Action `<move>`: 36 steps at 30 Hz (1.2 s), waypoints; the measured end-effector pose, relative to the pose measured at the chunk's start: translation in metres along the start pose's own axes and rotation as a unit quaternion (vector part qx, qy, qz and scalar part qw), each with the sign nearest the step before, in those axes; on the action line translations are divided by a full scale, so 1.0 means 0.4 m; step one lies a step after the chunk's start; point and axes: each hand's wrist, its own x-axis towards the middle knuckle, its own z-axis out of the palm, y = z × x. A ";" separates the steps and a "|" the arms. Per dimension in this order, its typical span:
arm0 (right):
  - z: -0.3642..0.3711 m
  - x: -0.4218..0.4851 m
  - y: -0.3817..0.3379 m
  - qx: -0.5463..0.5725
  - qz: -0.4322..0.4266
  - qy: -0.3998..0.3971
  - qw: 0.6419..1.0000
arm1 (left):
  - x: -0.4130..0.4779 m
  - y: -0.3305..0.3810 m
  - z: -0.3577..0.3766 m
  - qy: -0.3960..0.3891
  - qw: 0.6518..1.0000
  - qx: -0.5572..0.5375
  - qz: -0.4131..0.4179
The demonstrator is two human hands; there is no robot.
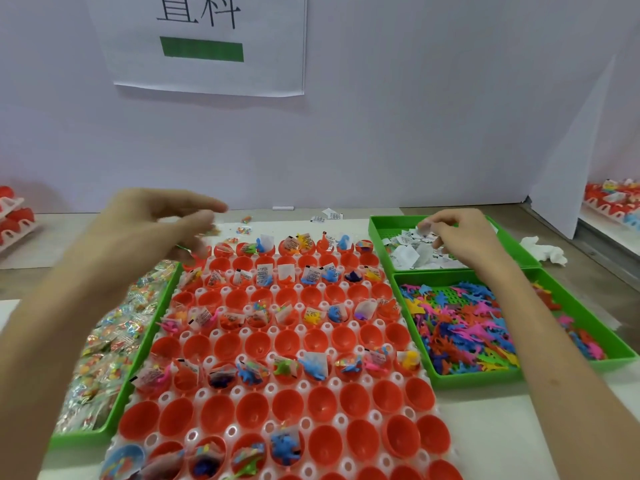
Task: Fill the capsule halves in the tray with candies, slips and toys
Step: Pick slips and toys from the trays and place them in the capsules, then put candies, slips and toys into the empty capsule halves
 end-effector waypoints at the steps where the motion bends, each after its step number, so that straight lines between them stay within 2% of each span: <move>1: -0.001 0.001 -0.001 0.006 -0.005 0.014 1.000 | -0.012 0.022 0.031 -0.018 1.000 -0.011 0.007; 6: -0.026 -0.008 -0.004 0.013 -0.011 0.042 0.999 | -0.050 0.075 0.122 -0.069 0.995 -0.077 0.001; 9: -0.048 -0.026 -0.044 0.052 -0.028 0.017 0.998 | -0.057 0.080 0.140 -0.107 0.986 -0.126 -0.014; 11: -0.066 -0.052 -0.103 0.130 -0.061 -0.046 0.989 | -0.058 0.081 0.146 -0.119 0.983 -0.141 -0.018; 14: -0.096 -0.108 -0.202 0.215 -0.166 -0.176 0.946 | -0.061 0.086 0.154 -0.115 0.981 -0.158 -0.017; 16: -0.101 -0.153 -0.256 0.229 -0.224 -0.240 0.916 | -0.066 0.091 0.158 -0.109 0.978 -0.175 -0.015; 18: -0.090 -0.186 -0.290 0.216 -0.258 -0.266 0.904 | -0.072 0.098 0.164 -0.106 0.977 -0.183 -0.015; 22: -0.062 -0.213 -0.319 0.178 -0.264 -0.283 0.905 | -0.081 0.112 0.169 -0.098 0.981 -0.165 -0.008; 27: -0.047 -0.221 -0.329 0.136 -0.280 -0.244 0.918 | -0.084 0.116 0.162 -0.125 0.979 -0.160 0.001; 36: -0.032 -0.237 -0.341 0.118 -0.302 -0.212 0.922 | -0.088 0.123 0.163 -0.157 0.977 -0.143 0.018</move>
